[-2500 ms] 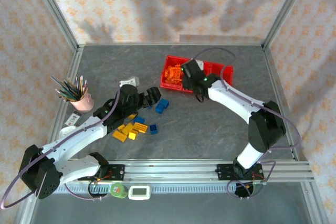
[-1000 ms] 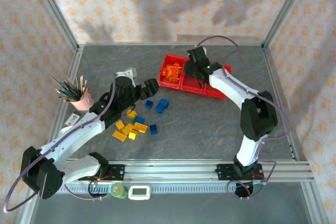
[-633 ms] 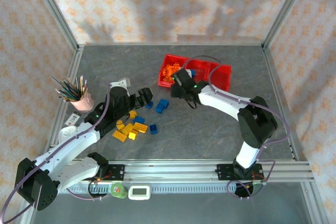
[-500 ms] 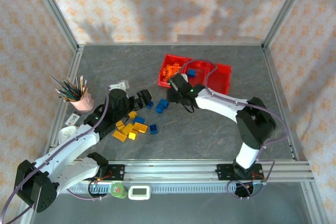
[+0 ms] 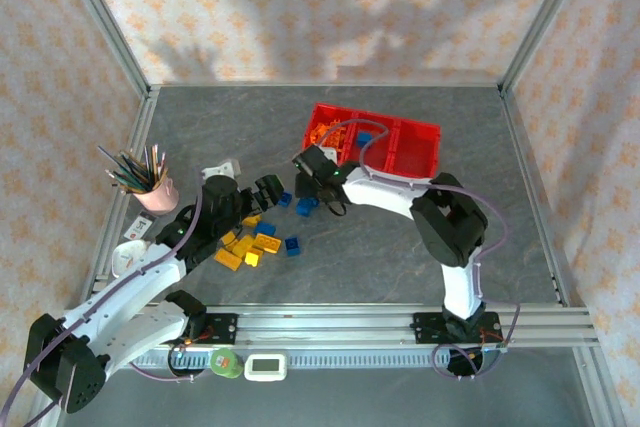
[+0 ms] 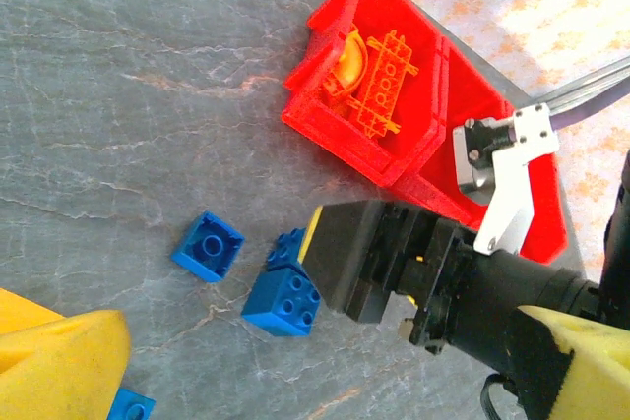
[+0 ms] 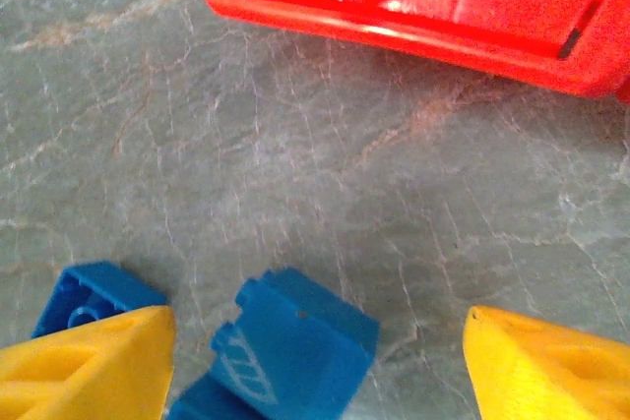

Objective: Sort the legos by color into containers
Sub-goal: Pick up the lego from the center of the table.

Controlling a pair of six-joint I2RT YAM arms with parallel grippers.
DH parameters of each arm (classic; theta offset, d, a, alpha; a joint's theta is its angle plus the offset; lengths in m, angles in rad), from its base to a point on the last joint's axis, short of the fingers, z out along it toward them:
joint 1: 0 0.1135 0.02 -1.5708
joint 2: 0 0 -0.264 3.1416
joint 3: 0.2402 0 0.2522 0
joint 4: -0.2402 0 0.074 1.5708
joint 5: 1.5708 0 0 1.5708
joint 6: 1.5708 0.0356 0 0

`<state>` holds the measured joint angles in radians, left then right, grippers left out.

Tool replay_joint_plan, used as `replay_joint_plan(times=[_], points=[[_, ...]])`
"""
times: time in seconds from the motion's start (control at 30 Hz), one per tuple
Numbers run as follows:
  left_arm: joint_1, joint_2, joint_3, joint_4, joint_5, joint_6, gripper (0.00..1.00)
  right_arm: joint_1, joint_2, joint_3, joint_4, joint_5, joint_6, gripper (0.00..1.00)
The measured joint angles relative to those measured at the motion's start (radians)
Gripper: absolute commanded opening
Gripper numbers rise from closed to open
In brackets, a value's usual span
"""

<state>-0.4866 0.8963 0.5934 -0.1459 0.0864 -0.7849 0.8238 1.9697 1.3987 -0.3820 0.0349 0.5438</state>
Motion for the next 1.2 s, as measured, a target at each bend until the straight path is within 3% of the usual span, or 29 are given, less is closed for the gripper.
replay_joint_plan(times=[0.23,0.77,0.97,1.2], points=[[0.005,0.0,-0.004,0.0,0.0,0.0,0.99,0.0,0.091,0.082,-0.033,0.026,0.083,0.74],[0.005,0.014,-0.006,0.0,0.003,0.0,0.99,0.0,0.066,0.01,-0.064,0.028,0.136,0.52],[0.005,0.014,-0.007,0.001,0.005,0.0,0.99,0.0,0.058,0.001,-0.064,0.027,0.137,0.39],[0.011,0.014,-0.007,0.0,0.01,0.0,0.99,0.0,0.037,-0.015,-0.064,0.024,0.135,0.34]])
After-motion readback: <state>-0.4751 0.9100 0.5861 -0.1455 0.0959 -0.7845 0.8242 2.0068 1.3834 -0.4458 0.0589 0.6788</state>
